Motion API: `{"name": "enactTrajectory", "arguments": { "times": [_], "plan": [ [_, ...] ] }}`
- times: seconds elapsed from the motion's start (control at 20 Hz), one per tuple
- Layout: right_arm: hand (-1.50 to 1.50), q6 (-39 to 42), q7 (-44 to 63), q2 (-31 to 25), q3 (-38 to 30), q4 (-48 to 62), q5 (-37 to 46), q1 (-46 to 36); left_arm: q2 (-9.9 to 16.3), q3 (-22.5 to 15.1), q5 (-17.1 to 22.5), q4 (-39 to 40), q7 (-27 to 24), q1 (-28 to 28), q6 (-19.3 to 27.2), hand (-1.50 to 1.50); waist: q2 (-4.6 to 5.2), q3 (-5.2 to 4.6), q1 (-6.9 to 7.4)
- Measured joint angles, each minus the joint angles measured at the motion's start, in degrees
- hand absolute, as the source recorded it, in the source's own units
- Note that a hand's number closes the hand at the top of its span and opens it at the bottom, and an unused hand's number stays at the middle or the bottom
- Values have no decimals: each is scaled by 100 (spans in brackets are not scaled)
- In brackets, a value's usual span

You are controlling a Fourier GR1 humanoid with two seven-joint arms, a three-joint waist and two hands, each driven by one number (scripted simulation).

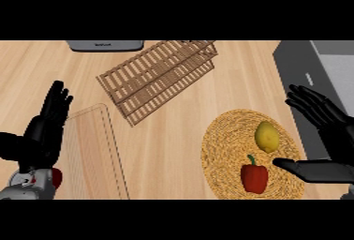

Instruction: Pick the bell pepper from the placemat and place it in the tiered shelf

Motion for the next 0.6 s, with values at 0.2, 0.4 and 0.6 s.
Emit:
{"name": "enactTrajectory", "arguments": {
  "times": [0.2,0.4,0.6],
  "plan": [
    [-150,548,706,-777,286,-682,245,102,45,89,11,22,57,-38,-8,0,-12,-11,-12],
    [-150,877,1621,-1464,642,-1310,716,-75,89,136,62,-24,114,-63,-75,0,-12,-21,41],
    [-150,1165,2548,-2064,1083,-1781,1453,-360,13,42,5,-22,91,-36,-71,0,-5,-27,87]
  ]
}}
